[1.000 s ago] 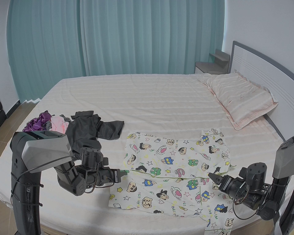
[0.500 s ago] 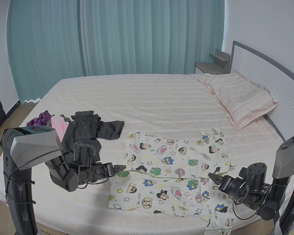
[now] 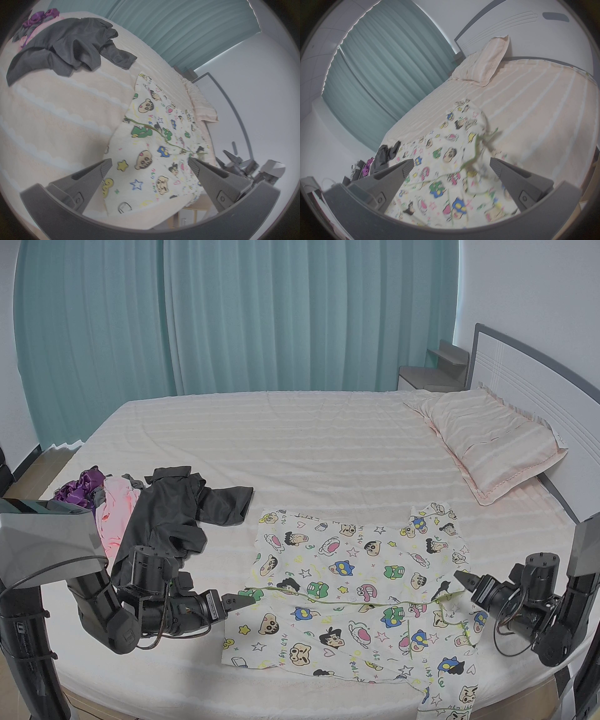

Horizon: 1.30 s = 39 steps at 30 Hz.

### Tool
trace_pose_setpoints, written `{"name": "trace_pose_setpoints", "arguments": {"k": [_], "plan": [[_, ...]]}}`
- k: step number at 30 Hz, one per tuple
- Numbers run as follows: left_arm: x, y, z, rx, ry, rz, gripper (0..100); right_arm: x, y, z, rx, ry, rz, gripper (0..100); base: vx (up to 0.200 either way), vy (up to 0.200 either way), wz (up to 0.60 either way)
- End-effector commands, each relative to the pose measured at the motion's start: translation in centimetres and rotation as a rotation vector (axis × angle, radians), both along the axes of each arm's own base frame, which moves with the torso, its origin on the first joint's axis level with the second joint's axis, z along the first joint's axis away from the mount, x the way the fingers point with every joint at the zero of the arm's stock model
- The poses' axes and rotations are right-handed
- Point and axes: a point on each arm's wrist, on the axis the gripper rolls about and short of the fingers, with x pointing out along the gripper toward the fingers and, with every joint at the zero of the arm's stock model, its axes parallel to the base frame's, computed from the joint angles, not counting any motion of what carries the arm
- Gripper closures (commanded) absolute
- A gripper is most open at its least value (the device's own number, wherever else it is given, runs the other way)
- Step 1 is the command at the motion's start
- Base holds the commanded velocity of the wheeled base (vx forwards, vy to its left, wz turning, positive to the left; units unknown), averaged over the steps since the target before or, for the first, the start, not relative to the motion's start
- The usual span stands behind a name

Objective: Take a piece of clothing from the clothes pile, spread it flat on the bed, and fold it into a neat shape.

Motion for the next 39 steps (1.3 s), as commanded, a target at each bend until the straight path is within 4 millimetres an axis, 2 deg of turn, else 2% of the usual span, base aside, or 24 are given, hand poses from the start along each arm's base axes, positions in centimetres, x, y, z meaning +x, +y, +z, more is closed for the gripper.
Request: {"name": "trace_pose_setpoints", "arguments": {"k": [1, 5, 8, 14, 26, 33, 39], "plan": [[-2.7, 0.7, 0.8, -0.123, 0.041, -0.014, 0, 4.6, -4.5, -1.0, -0.023, 0.011, -0.094, 0, 0.0, 0.0, 0.0], [-2.3, 0.7, -1.0, -0.121, 0.031, -0.01, 0, 6.2, -7.4, -2.2, -0.084, 0.122, -0.149, 0, 0.0, 0.0, 0.0], [-2.3, 0.7, -1.3, -0.127, 0.016, -0.01, 0, 6.4, -8.4, -4.0, -0.126, 0.18, -0.161, 0, 0.0, 0.0, 0.0], [-2.5, 0.7, -1.5, -0.125, 0.013, -0.014, 0, 6.1, -9.7, -4.6, -0.203, 0.207, -0.158, 0, 0.0, 0.0, 0.0], [-2.6, 0.6, -1.5, -0.124, 0.016, -0.015, 0, 5.3, -8.5, -6.9, -0.323, 0.295, -0.026, 0, 0.0, 0.0, 0.0], [-2.6, 0.6, -1.5, -0.124, 0.015, -0.017, 0, 5.4, -5.6, -7.1, -0.349, 0.287, 0.062, 0, 0.0, 0.0, 0.0], [-2.6, 0.6, -1.6, -0.122, 0.016, -0.018, 0, 5.6, -4.7, -7.2, -0.37, 0.272, 0.074, 0, 0.0, 0.0, 0.0]]}}
